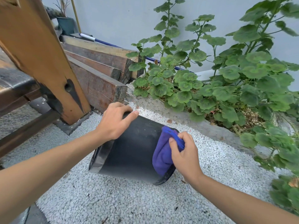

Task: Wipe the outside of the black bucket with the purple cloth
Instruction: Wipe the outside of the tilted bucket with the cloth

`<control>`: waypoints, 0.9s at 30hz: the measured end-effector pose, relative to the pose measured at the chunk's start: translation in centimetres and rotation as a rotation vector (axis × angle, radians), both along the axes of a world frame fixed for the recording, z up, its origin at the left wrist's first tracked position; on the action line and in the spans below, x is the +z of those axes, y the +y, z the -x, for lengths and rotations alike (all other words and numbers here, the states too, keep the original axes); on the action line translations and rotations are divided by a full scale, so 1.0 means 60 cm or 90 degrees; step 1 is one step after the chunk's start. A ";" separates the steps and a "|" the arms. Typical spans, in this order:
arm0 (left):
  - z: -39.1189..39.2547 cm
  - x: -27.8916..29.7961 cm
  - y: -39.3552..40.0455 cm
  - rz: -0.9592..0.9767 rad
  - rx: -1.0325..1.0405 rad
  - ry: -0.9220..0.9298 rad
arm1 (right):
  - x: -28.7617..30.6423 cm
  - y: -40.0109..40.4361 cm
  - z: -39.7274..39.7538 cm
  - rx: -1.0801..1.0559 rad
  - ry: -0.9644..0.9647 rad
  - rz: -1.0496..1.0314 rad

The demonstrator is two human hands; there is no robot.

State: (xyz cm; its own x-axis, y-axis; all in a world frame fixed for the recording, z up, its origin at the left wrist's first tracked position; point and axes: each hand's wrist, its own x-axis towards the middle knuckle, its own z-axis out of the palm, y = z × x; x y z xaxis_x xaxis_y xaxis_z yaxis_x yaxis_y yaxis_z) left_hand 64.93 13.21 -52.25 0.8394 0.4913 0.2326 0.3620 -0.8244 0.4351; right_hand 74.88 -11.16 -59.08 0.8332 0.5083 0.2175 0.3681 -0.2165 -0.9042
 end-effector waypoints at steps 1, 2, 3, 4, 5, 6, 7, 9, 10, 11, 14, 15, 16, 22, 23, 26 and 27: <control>0.006 -0.003 0.005 -0.002 -0.017 -0.010 | 0.011 0.005 0.000 0.003 -0.003 -0.007; 0.012 -0.004 0.009 -0.004 -0.033 -0.018 | 0.022 0.010 0.000 0.016 -0.014 -0.014; 0.016 -0.005 0.010 -0.003 -0.048 -0.026 | 0.034 0.018 -0.002 0.035 -0.030 -0.022; 0.017 -0.005 0.012 -0.003 -0.063 -0.034 | 0.047 0.027 -0.004 0.058 -0.050 -0.031; 0.017 -0.003 0.012 -0.009 -0.078 -0.038 | 0.058 0.040 -0.005 0.081 -0.071 -0.039; 0.017 -0.001 0.011 -0.017 -0.091 -0.037 | 0.068 0.054 -0.007 0.099 -0.089 -0.045; 0.017 0.002 0.007 -0.027 -0.099 -0.035 | 0.075 0.069 -0.008 0.107 -0.099 -0.050; 0.019 0.006 -0.005 -0.020 -0.116 -0.047 | 0.088 0.099 -0.004 0.105 -0.099 -0.065; 0.020 0.007 -0.014 -0.002 -0.126 -0.067 | 0.091 0.111 0.000 0.105 -0.098 -0.074; 0.021 0.009 -0.025 0.015 -0.138 -0.091 | 0.093 0.121 0.005 0.107 -0.098 -0.079; 0.027 0.009 -0.059 0.035 -0.165 -0.134 | 0.087 0.142 0.021 0.100 -0.097 -0.024; 0.028 0.009 -0.067 0.040 -0.162 -0.140 | 0.082 0.144 0.026 0.089 -0.108 0.016; 0.030 0.011 -0.072 0.051 -0.154 -0.148 | 0.077 0.145 0.031 0.081 -0.132 0.056; -0.019 0.035 -0.056 0.090 -0.010 -0.153 | 0.062 0.131 0.048 0.116 -0.251 0.219; -0.029 0.029 -0.048 0.069 0.006 -0.137 | 0.060 0.131 0.049 0.114 -0.259 0.231; -0.047 0.006 -0.041 -0.025 0.044 -0.026 | 0.055 0.133 0.045 0.104 -0.268 0.246; -0.052 0.003 -0.045 -0.044 0.056 0.000 | 0.054 0.133 0.041 0.100 -0.261 0.250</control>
